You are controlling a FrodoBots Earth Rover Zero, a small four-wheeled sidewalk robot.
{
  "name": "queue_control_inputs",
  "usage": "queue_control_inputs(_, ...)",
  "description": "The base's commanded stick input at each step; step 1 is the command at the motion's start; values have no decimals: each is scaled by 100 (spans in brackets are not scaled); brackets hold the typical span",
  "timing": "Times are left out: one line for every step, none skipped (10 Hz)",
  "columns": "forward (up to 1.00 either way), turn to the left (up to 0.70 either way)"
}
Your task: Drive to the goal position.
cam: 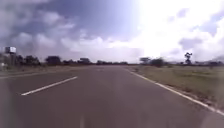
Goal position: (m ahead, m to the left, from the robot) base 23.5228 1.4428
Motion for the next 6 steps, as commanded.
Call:
queue_control_inputs(100,-16)
queue_control_inputs(100,0)
queue_control_inputs(100,0)
queue_control_inputs(100,0)
queue_control_inputs(100,0)
queue_control_inputs(100,0)
